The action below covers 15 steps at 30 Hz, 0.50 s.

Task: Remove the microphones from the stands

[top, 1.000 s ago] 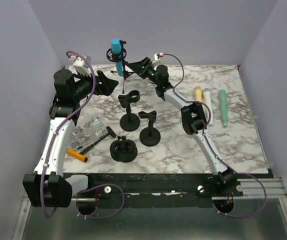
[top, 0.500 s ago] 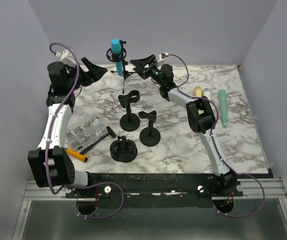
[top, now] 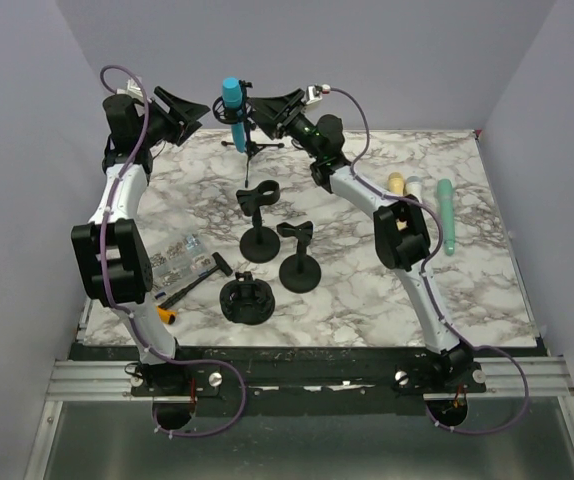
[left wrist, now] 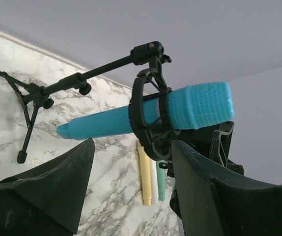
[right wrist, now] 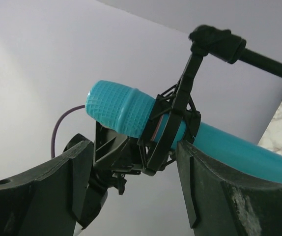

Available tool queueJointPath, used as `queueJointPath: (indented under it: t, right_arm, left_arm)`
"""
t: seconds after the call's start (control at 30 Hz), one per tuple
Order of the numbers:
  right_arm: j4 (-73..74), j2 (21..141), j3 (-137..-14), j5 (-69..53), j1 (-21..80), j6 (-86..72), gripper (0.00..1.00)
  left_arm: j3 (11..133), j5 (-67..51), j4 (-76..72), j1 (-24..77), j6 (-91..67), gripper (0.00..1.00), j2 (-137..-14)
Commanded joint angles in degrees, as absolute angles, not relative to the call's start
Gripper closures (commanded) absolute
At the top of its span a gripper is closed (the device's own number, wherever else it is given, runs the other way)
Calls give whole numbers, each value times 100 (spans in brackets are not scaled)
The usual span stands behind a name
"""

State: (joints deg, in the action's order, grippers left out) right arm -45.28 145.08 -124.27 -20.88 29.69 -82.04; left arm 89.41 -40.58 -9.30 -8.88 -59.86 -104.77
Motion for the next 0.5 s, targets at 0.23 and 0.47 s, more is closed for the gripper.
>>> queueJointPath:
  t: [0.23,0.47]
  right_arm:
    - [-3626,15043,-13349,-1708,3164,-8038,44]
    - [-3276,15173,-13660,-1397,3189,-8026,80]
  left_arm:
    - [8987,-4245,-700,-905,-5804,35,-10271]
    - [8592,-4097,-290,-908,-5356,35,-9498]
